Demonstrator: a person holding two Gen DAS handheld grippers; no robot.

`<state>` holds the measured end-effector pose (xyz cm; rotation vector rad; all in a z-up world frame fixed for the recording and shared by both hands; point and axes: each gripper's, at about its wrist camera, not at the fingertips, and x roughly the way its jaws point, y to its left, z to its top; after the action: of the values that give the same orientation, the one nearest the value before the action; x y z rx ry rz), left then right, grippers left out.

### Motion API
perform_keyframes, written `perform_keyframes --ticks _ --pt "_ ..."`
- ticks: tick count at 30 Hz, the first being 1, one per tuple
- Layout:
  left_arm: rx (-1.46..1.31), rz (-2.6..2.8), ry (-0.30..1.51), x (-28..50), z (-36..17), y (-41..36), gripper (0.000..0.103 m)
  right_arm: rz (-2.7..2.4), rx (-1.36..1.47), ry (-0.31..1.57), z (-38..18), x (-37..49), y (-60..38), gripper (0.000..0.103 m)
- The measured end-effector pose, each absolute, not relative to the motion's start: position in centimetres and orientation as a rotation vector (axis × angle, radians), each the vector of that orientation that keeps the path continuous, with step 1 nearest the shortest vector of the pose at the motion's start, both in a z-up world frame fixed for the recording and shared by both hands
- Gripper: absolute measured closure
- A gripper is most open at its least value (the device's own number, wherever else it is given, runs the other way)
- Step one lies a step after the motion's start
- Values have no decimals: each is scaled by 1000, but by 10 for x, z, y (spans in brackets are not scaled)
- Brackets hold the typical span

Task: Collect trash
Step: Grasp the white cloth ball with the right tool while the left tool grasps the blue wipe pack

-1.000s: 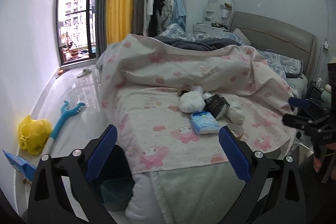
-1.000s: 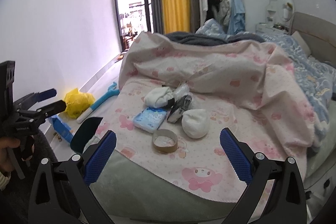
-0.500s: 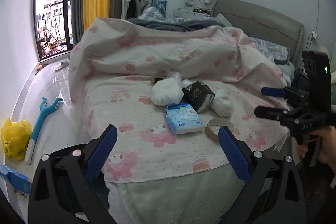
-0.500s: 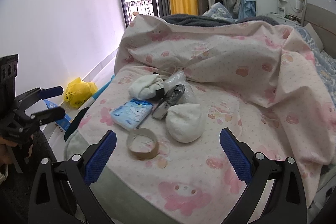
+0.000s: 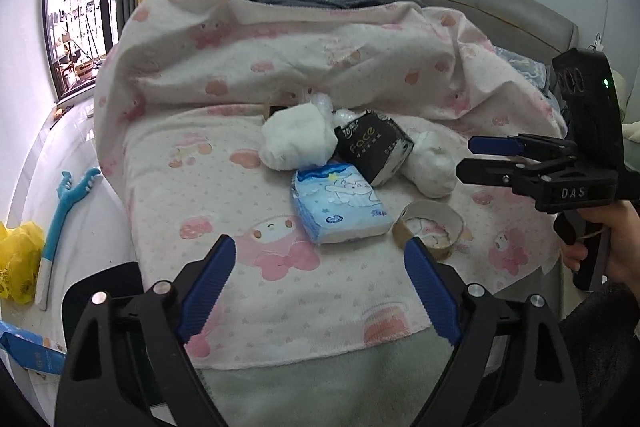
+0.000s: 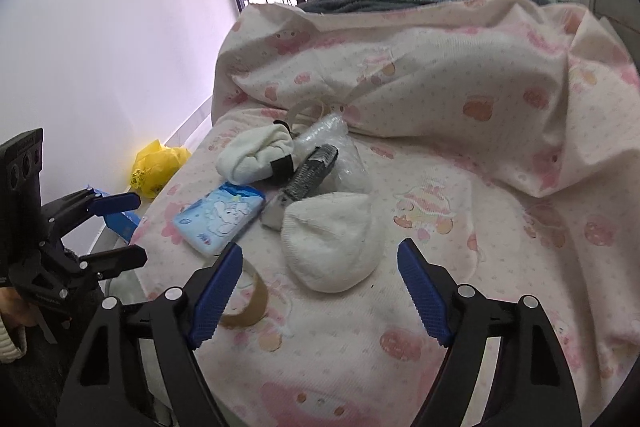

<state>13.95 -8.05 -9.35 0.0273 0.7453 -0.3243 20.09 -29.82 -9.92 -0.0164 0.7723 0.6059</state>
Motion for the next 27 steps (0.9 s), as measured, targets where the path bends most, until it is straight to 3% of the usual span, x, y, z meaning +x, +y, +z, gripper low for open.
perform_keyframes --ticks 21,27 --pt "27 -339 796 169 -116 -103 15 679 5 872 -131 241 -285 22" --pt "27 -339 788 181 -118 -106 15 675 31 880 -129 243 -290 37"
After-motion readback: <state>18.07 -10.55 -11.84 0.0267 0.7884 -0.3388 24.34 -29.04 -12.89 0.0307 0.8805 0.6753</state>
